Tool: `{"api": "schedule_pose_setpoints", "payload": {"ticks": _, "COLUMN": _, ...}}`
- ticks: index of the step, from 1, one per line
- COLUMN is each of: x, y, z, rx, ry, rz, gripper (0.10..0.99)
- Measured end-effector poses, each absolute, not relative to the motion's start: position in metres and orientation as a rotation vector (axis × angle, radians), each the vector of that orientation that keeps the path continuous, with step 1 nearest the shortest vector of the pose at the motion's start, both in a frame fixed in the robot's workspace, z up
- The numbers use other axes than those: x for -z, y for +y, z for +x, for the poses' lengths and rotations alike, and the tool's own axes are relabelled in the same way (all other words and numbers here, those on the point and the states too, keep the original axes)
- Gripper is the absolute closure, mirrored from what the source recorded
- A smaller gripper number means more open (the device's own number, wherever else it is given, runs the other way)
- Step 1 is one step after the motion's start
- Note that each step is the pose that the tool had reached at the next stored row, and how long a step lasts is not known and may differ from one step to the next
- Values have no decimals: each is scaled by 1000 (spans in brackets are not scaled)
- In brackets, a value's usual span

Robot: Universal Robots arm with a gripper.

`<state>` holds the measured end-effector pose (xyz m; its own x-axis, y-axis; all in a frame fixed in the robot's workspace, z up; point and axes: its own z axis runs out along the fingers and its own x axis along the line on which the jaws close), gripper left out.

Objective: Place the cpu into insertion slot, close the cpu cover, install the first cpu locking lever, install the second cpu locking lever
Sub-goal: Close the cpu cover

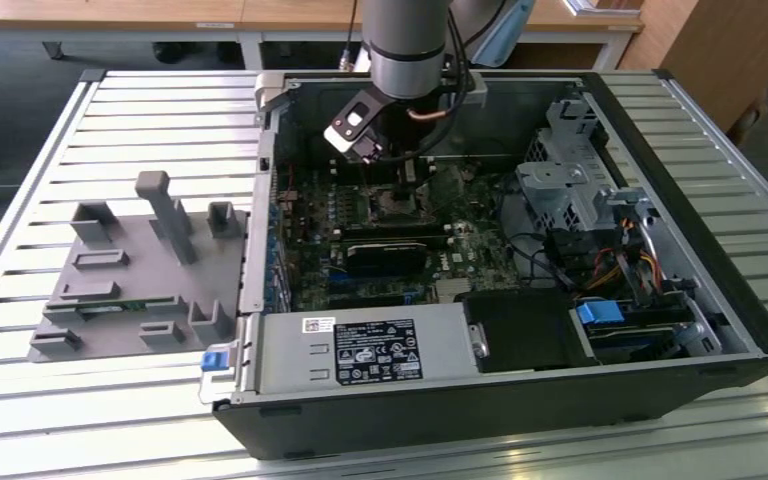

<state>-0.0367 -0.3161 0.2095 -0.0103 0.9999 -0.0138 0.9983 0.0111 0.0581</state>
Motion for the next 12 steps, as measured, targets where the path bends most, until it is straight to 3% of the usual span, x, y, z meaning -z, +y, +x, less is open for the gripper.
{"api": "schedule_pose_setpoints", "payload": {"ticks": 12, "x": -216, "y": -316, "z": -37, "rx": -48, "ry": 2197, "rz": 2173, "gripper": 980}}
